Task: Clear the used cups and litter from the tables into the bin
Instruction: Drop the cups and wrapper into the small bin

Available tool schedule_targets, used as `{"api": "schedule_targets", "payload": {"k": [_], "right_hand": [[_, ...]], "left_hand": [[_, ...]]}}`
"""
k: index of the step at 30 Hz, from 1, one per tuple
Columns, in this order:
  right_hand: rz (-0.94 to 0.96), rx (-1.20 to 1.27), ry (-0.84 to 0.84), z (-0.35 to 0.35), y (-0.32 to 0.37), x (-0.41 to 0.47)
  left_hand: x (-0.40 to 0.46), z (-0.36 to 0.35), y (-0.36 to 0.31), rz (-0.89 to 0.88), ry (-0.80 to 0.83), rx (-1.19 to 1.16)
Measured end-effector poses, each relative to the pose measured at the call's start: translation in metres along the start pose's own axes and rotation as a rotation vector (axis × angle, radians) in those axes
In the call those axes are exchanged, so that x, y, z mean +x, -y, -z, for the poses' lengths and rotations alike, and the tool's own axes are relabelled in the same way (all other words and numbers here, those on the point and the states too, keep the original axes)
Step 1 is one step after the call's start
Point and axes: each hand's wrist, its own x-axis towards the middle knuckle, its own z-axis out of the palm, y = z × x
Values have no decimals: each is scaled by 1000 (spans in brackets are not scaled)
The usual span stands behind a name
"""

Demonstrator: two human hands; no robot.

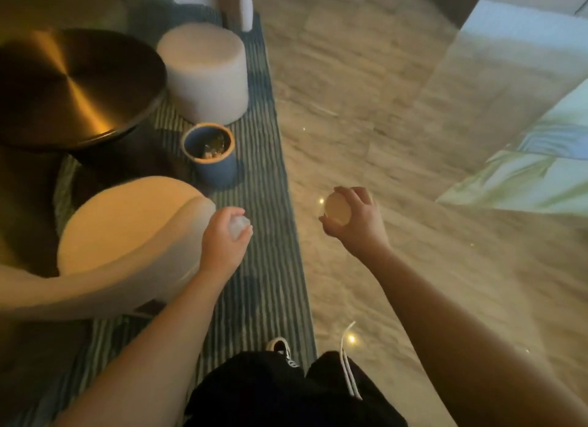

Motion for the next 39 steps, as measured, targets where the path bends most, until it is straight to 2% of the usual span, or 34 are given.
{"api": "schedule_targets", "payload": {"k": [3, 6, 10, 16, 20, 30, 35, 39], "right_hand": [[45, 0, 28, -4, -6, 80], [99, 15, 74, -17, -15, 160], [185, 75, 146, -38, -29, 274], [365, 35, 374, -52, -55, 458], [489, -20, 491, -62, -57, 557], [699, -38, 725, -151, 6, 717], [774, -26, 821, -227, 48, 777], [834, -38, 917, -299, 74, 817]], "left_hand": [[56, -4, -9, 45, -90, 19], [107, -14, -6, 161, -167, -3], [183, -40, 1, 217, -336, 51], [310, -85, -11, 409, -538, -23], [380, -101, -21, 484, -627, 12], [496, -106, -10, 714, -869, -38], [560, -99, 29, 883, -948, -159], [620, -89, 79, 908, -1017, -180]]}}
